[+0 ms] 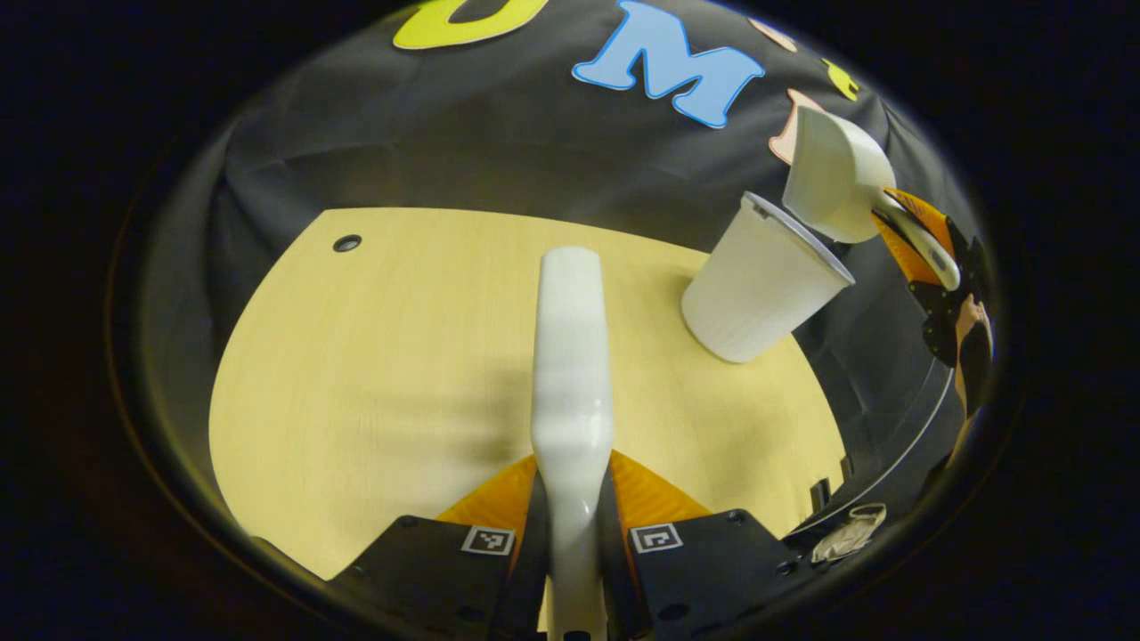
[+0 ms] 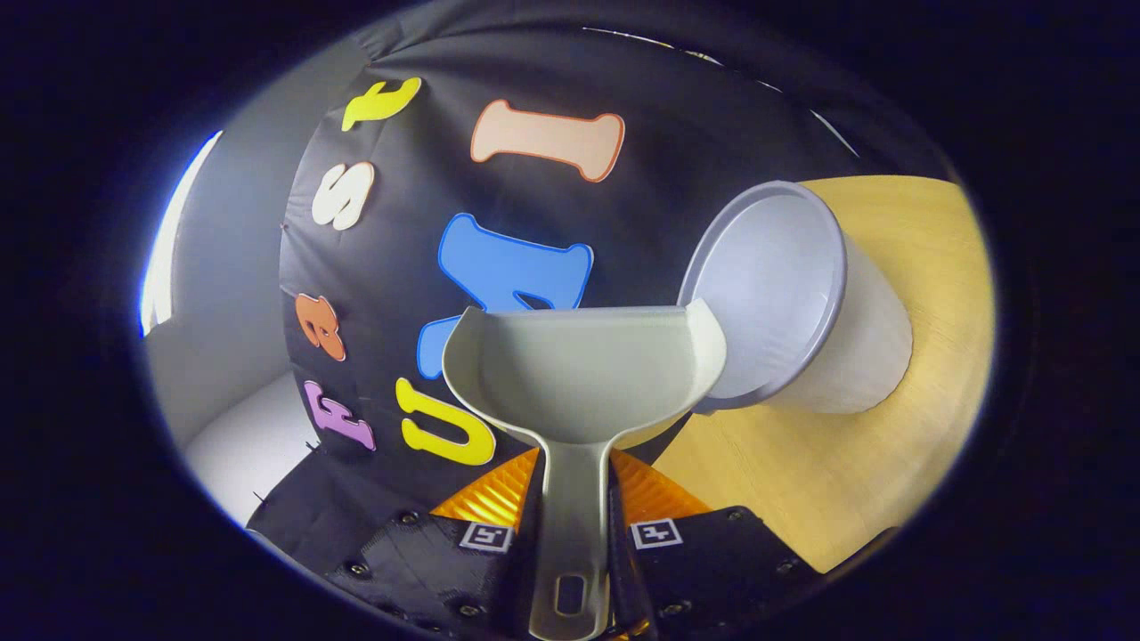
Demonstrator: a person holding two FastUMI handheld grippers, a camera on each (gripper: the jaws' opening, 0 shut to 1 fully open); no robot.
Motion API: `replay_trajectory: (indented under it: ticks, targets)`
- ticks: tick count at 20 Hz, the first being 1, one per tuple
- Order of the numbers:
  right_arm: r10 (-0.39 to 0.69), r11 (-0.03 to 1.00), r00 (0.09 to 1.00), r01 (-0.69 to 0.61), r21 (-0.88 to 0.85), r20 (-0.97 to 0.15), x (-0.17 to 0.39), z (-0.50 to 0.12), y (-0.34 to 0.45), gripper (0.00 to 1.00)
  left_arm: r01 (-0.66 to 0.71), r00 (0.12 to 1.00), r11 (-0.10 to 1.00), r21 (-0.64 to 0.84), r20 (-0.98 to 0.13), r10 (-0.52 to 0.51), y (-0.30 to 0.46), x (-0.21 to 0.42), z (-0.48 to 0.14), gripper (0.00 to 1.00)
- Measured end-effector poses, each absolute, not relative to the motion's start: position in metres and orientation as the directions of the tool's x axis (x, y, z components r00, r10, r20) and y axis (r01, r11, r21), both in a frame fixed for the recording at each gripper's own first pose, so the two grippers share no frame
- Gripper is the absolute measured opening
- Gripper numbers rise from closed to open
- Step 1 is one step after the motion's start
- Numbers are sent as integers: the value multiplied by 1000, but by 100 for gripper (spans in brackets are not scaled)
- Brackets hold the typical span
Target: Pick up the small broom and dustpan from the desktop, sweep the trash into the dustpan with the broom, and then empty the trash into the garbage bin.
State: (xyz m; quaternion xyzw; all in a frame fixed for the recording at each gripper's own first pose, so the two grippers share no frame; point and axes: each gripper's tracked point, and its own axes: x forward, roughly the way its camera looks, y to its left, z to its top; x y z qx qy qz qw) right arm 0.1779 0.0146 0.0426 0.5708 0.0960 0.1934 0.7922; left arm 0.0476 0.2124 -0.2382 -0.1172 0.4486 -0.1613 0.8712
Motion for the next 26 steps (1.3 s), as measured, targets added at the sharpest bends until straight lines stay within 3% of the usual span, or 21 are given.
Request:
replay_trajectory:
  ticks: [4, 9, 15, 26]
  targets:
    - [456, 460, 890, -250, 852, 16, 154, 45, 45, 34, 148, 560, 923, -354, -739, -373, 227, 40, -241, 35]
    - [481, 622, 875, -296, 724, -56, 127, 35, 81, 34, 100, 577, 936, -339, -746, -332, 253, 32, -251, 35]
    - [416, 835, 884, -278, 475, -213, 105, -19, 98, 34, 62, 576, 950, -306, -767, -285, 280, 20, -267, 33]
    - [263, 955, 843, -160, 249, -468, 85, -148, 116, 34, 67, 513, 966, -250, -822, -248, 295, 7, -313, 35]
